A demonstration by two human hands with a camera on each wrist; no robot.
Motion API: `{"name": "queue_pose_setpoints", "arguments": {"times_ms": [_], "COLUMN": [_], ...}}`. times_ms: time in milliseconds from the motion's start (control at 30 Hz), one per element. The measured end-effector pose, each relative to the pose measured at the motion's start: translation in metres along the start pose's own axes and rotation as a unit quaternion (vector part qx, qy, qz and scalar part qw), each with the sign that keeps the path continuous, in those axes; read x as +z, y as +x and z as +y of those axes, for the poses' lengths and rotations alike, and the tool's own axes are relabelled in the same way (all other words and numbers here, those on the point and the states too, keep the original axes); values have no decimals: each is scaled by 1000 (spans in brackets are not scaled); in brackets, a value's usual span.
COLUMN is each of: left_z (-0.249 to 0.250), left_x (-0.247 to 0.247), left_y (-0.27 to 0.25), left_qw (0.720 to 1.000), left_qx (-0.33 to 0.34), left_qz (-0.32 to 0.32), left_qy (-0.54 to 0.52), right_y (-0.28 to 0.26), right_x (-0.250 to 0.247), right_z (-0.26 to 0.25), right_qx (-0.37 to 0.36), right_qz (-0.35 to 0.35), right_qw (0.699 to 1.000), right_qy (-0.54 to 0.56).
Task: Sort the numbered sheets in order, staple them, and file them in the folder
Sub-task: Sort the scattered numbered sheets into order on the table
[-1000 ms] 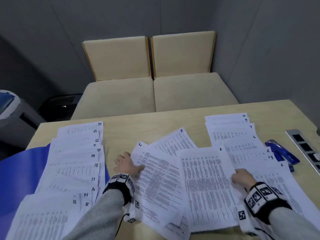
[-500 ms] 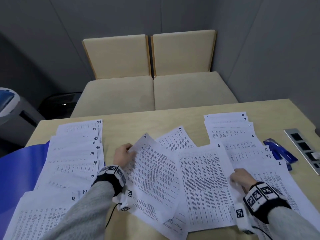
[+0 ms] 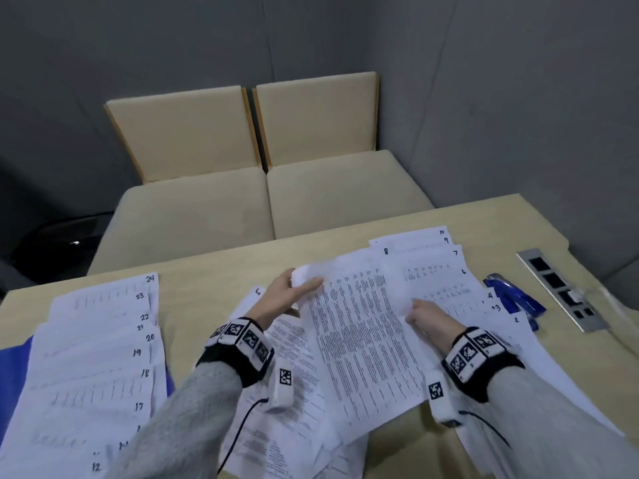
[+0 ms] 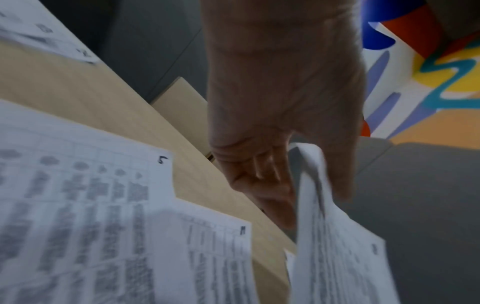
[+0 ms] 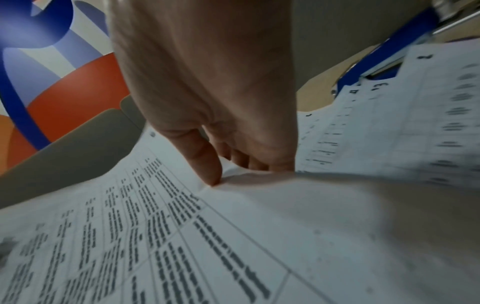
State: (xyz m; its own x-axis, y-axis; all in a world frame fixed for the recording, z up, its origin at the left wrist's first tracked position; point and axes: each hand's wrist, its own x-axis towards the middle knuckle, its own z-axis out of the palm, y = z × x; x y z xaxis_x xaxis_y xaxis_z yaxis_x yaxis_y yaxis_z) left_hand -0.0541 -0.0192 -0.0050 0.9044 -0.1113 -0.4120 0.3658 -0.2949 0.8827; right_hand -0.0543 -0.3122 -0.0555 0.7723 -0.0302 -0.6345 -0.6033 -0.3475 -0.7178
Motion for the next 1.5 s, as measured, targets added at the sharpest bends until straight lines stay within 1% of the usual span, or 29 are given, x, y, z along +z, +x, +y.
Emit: {"name": "queue_pose_setpoints", "arguments": {"times_ms": [67, 133, 200, 233, 267, 333, 367, 400, 467, 567, 633, 767, 867, 933, 1033, 1100, 1167, 1200, 1267, 1333, 1367, 1433, 1500], "left_z": [7, 9, 10, 11, 10, 10, 10, 11, 11, 15, 18, 21, 29, 40, 56, 60, 62, 61, 59, 57, 56, 57, 60], "left_x": [3, 1, -4, -6, -9, -14, -16, -18, -23, -30, -33, -43, -50, -54, -65, -72, -74, -74, -75, -75, -73, -63, -46], "left_y": [12, 23, 33, 37, 41, 48, 50, 53, 58, 65, 69, 77, 80, 81, 78, 77, 75, 75, 77, 83, 86, 94, 105], "left_qw": [999, 995, 990, 988, 987, 985, 985, 985, 984, 981, 977, 968, 969, 975, 987, 989, 988, 987, 979, 963, 955, 944, 941], "left_qx": [8, 10, 13, 13, 10, 5, 7, 8, 7, 1, -11, -49, -27, -3, 27, 48, 75, 89, 111, 128, 135, 146, 144], "left_qz": [-16, -17, -10, 0, 11, 23, 25, 27, 26, 25, 22, 23, 39, 50, 83, 115, 131, 137, 165, 208, 223, 236, 223], "left_qy": [46, 99, 139, 152, 161, 170, 171, 172, 175, 194, 211, 246, 241, 214, 135, 78, 26, 1, -52, -113, -140, -181, -207], "right_y": [15, 30, 42, 51, 59, 77, 83, 88, 97, 110, 120, 137, 142, 145, 147, 146, 145, 145, 139, 127, 119, 102, 87], "right_x": [0, -4, -14, -21, -30, -45, -52, -58, -67, -77, -80, -83, -82, -82, -82, -84, -85, -86, -87, -89, -91, -97, -105], "right_z": [-9, -17, -30, -35, -40, -46, -48, -51, -55, -57, -54, -53, -57, -56, -57, -62, -63, -61, -54, -48, -46, -44, -40], "right_qx": [-4, -4, -22, -38, -48, -66, -70, -67, -61, -75, -87, -85, -93, -93, -89, -72, -60, -69, -128, -191, -209, -229, -245], "right_qz": [-13, -22, -3, 20, 43, 79, 84, 80, 70, 54, 65, 75, 76, 68, 47, 35, 33, 38, 75, 119, 131, 139, 145], "right_qw": [1000, 999, 997, 992, 979, 928, 904, 888, 866, 853, 849, 852, 862, 868, 872, 876, 871, 869, 875, 881, 884, 889, 895], "right_qy": [-3, -38, -69, -119, -195, -359, -414, -448, -491, -514, -518, -512, -493, -483, -480, -475, -486, -488, -461, -415, -398, -371, -342]}}
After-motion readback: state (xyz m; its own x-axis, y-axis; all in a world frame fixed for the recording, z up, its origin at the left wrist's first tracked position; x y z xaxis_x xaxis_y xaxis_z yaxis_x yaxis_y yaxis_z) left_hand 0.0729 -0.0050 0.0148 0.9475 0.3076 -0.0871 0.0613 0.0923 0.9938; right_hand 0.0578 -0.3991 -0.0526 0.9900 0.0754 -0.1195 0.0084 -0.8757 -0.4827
